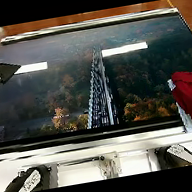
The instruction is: Fold the shirts.
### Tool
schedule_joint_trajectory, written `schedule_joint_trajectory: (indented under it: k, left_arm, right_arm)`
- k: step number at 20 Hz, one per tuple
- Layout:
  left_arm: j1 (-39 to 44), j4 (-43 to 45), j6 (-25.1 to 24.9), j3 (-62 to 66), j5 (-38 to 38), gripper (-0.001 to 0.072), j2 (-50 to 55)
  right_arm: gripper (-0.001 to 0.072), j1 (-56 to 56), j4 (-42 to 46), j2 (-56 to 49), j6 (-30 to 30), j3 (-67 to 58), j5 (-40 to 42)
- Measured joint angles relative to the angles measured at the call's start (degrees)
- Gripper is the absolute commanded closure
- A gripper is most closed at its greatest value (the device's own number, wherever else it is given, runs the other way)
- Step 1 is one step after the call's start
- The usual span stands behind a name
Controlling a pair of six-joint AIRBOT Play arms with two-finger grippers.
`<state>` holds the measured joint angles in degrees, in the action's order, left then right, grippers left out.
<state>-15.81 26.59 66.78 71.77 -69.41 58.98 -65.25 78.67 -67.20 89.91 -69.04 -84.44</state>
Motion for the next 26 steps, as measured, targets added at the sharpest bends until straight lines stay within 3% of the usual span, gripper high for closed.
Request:
schedule_joint_trajectory:
  k: [3,7,9,10,12,16,26]
  left_arm:
    - [3.3,8.7,0.8,0.6,4.3,0.0669,0.2]
    - [16.0,38.0,14.4,1.8,6.5,0.0637,3.0]
    - [23.0,48.3,18.7,2.9,4.0,0.0033,6.5]
    - [26.2,51.7,21.0,3.4,2.1,0.0002,8.7]
    - [30.8,56.0,24.7,4.4,-1.7,0.0015,12.6]
    - [34.8,60.3,26.7,5.3,-6.4,0.0013,16.7]
    - [36.1,62.2,26.6,5.6,-9.0,0.0012,18.3]
  right_arm:
    - [0.0105,2.2,-9.9,1.7,-2.4,-8.0,5.5]
    - [0.0035,16.4,-16.1,3.4,-5.2,-12.7,9.4]
    - [0.0035,27.2,-13.7,3.2,-6.0,-11.9,6.8]
    - [0.0035,32.1,-12.1,2.9,-6.1,-10.9,5.7]
    - [0.0036,40.5,-8.6,2.1,-5.4,-8.5,4.2]
    - [0.0036,50.8,-3.8,0.0,-4.1,-6.0,2.2]
    - [0.0036,56.2,-2.4,-1.1,-3.6,-5.1,1.0]
